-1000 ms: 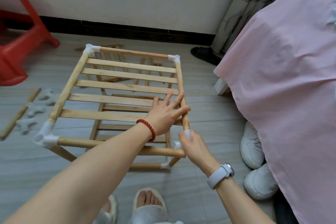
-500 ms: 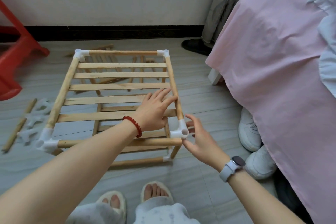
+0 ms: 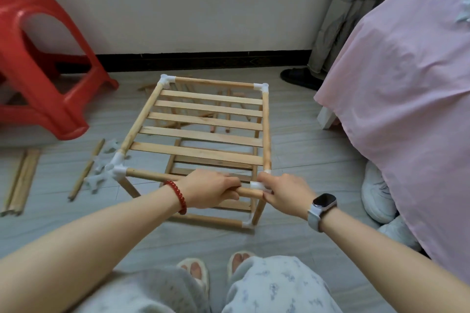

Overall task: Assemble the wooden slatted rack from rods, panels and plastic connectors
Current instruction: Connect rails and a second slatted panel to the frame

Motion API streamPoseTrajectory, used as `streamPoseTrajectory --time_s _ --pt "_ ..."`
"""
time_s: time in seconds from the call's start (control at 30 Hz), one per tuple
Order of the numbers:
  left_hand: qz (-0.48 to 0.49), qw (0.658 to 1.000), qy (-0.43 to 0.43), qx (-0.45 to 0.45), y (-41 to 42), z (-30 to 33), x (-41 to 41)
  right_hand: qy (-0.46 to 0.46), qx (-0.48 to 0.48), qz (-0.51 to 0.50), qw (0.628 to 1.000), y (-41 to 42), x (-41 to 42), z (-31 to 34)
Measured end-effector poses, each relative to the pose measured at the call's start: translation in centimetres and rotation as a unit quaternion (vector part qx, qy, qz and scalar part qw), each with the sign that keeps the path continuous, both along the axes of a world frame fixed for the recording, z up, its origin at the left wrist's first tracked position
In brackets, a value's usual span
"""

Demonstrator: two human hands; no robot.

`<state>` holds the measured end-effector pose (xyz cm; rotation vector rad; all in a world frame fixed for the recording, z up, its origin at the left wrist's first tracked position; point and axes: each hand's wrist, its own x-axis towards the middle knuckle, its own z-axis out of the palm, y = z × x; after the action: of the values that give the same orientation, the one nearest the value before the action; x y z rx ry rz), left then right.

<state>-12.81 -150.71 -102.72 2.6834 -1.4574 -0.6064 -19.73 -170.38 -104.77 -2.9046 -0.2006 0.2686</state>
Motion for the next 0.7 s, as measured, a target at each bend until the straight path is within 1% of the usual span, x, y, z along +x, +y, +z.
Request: streamPoseTrajectory --time_s 0.07,0.13,0.2,0.23,0.3,0.37,0.4,0.5,0.57,0.63,0.7 --pt "0.013 0.999 -0.027 -0.03 0.4 -0.4 -0.2 -0.041 -0.082 0.022 0.996 0.3 0.0 0.4" --pt "0.035 0.997 -0.038 -0.056 1.2 -0.7 -0.3 -0.08 -0.126 0.05 0.988 0.9 0.1 0.9" --pt "0.044 0.995 -0.051 -0.076 1.5 -1.0 -0.5 -0.103 -0.157 0.113 0.976 0.7 0.5 1.5" --pt "0.048 0.992 -0.07 -0.088 1.6 -1.3 -0.6 -0.104 -0.173 0.148 0.968 0.5 0.9 1.8" --pt "0.077 0.98 -0.124 -0.133 1.8 -2.1 -0.8 -0.063 -0.208 0.206 0.954 0.3 2.2 2.2" --pt "0.116 0.964 -0.169 -0.168 2.1 -2.5 -0.6 -0.012 -0.208 0.226 0.951 0.8 3.3 2.4" --pt "0.136 0.959 -0.177 -0.172 2.6 -2.8 -0.3 0.002 -0.2 0.234 0.951 1.6 3.8 2.3" --pt "0.177 0.951 -0.167 -0.19 4.9 -3.4 0.7 -0.017 -0.186 0.257 0.948 3.9 4.8 1.7" --pt "0.184 0.944 -0.166 -0.219 6.7 -3.5 1.3 -0.032 -0.165 0.257 0.952 5.2 5.5 1.5" --pt "0.191 0.927 -0.184 -0.264 8.2 -3.6 1.5 -0.038 -0.134 0.251 0.958 6.6 6.1 1.2" --pt "0.229 0.9 -0.213 -0.304 9.4 -4.3 1.3 -0.043 -0.119 0.246 0.961 8.0 6.3 0.9"
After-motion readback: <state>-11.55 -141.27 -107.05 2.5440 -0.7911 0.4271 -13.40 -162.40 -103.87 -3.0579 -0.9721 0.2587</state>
